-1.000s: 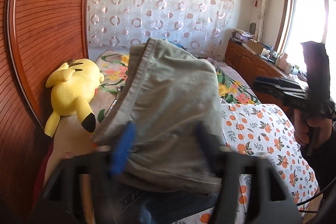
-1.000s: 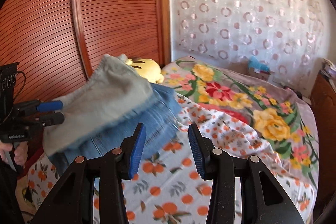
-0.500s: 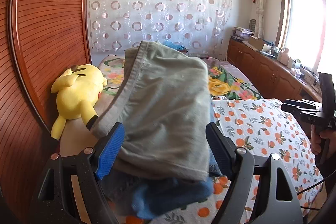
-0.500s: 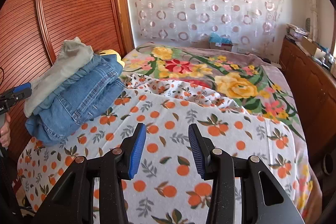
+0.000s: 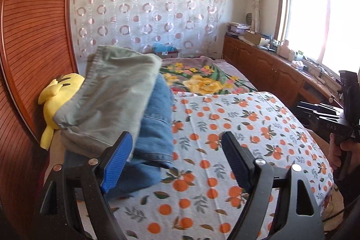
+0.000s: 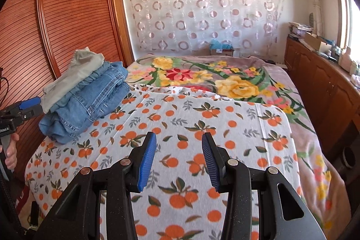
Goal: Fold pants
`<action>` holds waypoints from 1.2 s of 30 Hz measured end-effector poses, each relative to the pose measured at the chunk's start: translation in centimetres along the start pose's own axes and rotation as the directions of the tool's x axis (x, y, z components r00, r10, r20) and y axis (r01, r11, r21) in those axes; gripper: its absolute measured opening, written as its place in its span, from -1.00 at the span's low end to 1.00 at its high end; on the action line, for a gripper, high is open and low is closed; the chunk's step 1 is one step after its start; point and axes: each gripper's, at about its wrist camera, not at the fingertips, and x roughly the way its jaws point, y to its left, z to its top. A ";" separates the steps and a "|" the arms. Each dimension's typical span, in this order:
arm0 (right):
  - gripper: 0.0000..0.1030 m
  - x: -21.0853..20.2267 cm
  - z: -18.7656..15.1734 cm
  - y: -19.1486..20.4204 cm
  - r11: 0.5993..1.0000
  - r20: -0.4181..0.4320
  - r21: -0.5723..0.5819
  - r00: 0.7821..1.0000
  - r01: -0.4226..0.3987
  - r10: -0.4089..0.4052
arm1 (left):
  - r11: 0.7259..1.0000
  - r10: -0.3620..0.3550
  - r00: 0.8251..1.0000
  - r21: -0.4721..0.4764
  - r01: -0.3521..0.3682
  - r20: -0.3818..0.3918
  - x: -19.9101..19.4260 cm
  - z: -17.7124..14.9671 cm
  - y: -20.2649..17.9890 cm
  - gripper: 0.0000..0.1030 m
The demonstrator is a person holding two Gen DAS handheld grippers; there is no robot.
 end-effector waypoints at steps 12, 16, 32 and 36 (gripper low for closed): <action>-0.12 -3.8 -2.6 0.1 1.000 0.039 0.025 0.999 0.015 -0.016 | 0.998 -0.055 0.998 0.032 0.055 -0.004 -0.5 -0.8 -5.9 0.76; 0.01 -4.5 -3.2 0.2 0.999 0.057 0.039 0.998 0.026 -0.028 | 0.997 -0.064 0.998 0.048 0.064 -0.001 -1.0 -1.0 -7.2 0.76; 0.36 -9.2 -4.6 1.8 0.993 0.144 0.040 0.982 0.115 -0.120 | 0.998 0.011 0.995 0.065 -0.017 0.099 -5.8 -1.1 -10.4 0.76; 0.37 -10.4 -5.2 1.9 0.992 0.168 0.045 0.978 0.114 -0.120 | 0.998 0.012 0.993 0.063 -0.020 0.115 -7.5 -1.4 -10.8 0.76</action>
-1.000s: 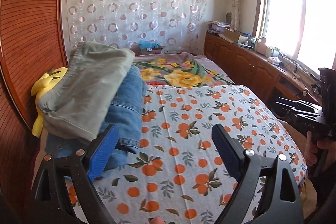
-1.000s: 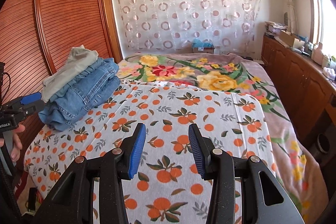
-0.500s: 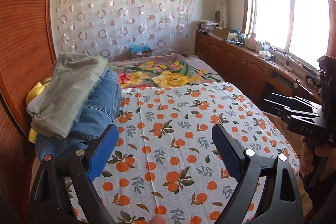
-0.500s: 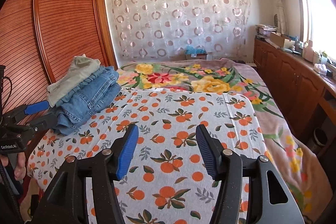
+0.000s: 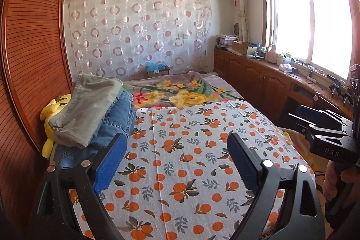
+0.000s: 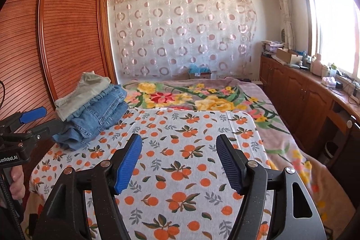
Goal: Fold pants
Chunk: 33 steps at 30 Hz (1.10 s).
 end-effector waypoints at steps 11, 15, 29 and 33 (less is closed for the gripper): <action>0.37 -1.3 -0.8 -0.3 1.000 0.047 0.015 0.999 -0.006 0.005 | 1.000 0.010 1.000 0.003 -0.010 0.008 -3.0 -1.0 -0.4 0.76; 0.37 -1.1 -1.1 -0.2 1.000 0.052 0.016 0.999 -0.010 0.009 | 1.000 0.013 1.000 0.004 -0.013 0.009 -3.6 -1.6 -0.5 0.76; 0.37 0.9 -0.8 0.1 1.000 0.043 0.004 0.999 -0.023 0.023 | 1.000 0.019 1.000 -0.017 -0.019 0.001 -3.9 -2.4 0.0 0.76; 0.37 0.9 -1.1 0.0 1.000 0.042 0.000 0.999 -0.026 0.026 | 1.000 0.018 1.000 -0.015 -0.018 0.001 -3.8 -2.3 0.0 0.76</action>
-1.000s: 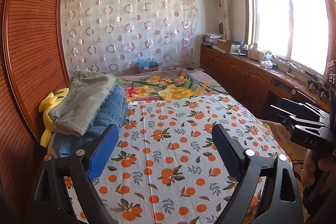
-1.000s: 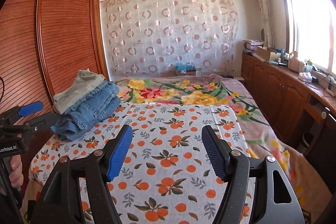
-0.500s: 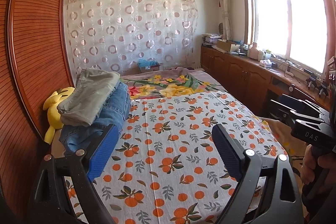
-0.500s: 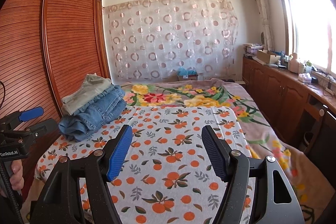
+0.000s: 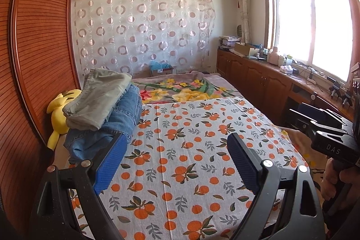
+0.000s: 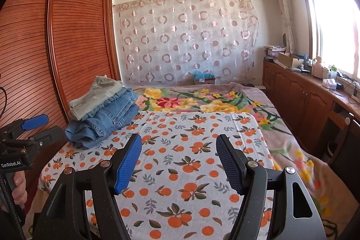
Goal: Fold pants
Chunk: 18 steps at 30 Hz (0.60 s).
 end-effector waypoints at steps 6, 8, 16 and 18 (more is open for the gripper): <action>0.37 0.0 -0.1 0.0 1.000 0.001 -0.002 1.000 -0.002 0.002 | 1.000 -0.001 1.000 -0.001 0.001 0.001 -0.1 0.0 0.0 0.76; 0.37 -0.3 -0.2 -0.1 1.000 0.003 -0.003 1.000 -0.003 0.003 | 1.000 -0.001 1.000 -0.001 0.001 0.000 0.0 0.0 0.1 0.76; 0.37 -0.4 -0.5 0.1 1.000 0.003 -0.005 1.000 -0.002 0.002 | 1.000 -0.001 1.000 -0.002 0.001 0.000 0.0 -0.1 0.1 0.76; 0.37 -0.4 -0.5 0.1 1.000 0.004 -0.004 1.000 -0.003 0.003 | 1.000 -0.001 1.000 -0.002 0.001 0.001 0.0 -0.1 0.1 0.76</action>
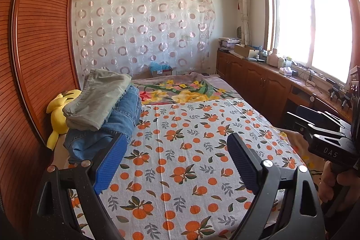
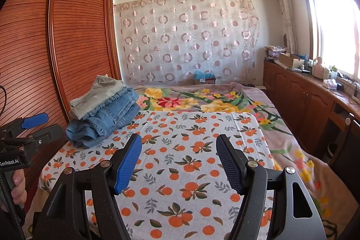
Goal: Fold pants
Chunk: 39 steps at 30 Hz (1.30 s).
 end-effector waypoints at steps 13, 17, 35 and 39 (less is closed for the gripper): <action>0.37 -0.1 -0.1 0.1 1.000 -0.001 -0.002 1.000 -0.003 0.003 | 1.000 -0.001 1.000 -0.001 0.001 0.000 0.0 -0.1 0.1 0.76; 0.37 -0.1 -0.2 0.0 1.000 -0.001 -0.002 1.000 -0.004 0.004 | 1.000 0.000 1.000 -0.001 0.000 -0.001 0.0 -0.2 0.1 0.76; 0.37 -0.1 -0.3 0.1 1.000 -0.004 -0.001 1.000 -0.005 0.005 | 1.000 -0.001 1.000 -0.002 0.001 0.001 0.0 -0.2 0.1 0.76; 0.37 -0.2 -0.3 0.0 1.000 -0.005 -0.001 1.000 -0.006 0.006 | 1.000 -0.002 1.000 -0.003 0.002 0.001 0.0 -0.2 0.1 0.76</action>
